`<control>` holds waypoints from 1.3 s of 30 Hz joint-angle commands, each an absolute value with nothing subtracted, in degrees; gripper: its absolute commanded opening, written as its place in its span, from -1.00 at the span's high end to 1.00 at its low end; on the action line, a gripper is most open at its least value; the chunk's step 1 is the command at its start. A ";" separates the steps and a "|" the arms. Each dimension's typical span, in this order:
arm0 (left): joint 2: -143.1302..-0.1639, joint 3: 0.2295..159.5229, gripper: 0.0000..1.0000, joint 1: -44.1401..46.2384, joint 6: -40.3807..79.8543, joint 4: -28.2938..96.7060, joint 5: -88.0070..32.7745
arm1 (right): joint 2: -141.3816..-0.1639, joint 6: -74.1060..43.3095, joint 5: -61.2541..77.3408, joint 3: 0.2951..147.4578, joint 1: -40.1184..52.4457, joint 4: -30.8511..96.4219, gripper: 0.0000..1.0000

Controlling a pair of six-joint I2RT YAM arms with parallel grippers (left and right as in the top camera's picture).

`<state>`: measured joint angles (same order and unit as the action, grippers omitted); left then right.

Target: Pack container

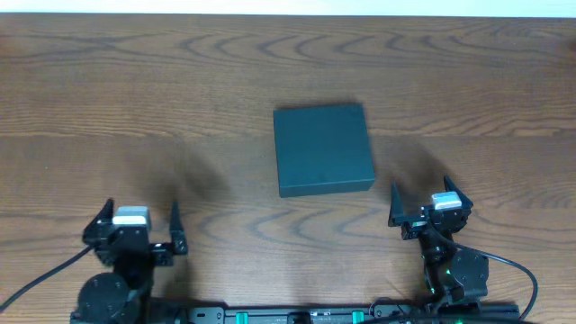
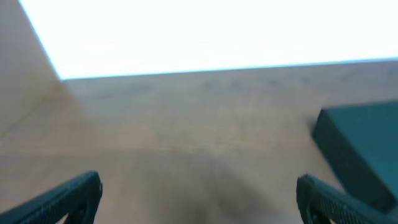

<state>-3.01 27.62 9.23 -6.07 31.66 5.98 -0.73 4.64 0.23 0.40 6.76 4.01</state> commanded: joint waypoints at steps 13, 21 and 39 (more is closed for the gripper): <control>-0.10 0.21 -0.97 9.52 -5.17 -2.15 1.93 | -0.32 5.21 -0.14 0.32 6.31 4.27 -0.98; -0.12 0.23 -0.96 9.52 -3.92 4.27 -0.05 | -0.32 5.21 -0.14 0.32 6.31 4.27 -0.98; -0.23 0.25 -0.97 9.56 3.55 4.08 -0.86 | -0.32 5.21 -0.14 0.32 6.31 4.27 -0.98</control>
<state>-0.60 1.39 9.23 2.13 2.00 -1.15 -0.69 4.67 0.21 0.40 6.74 3.99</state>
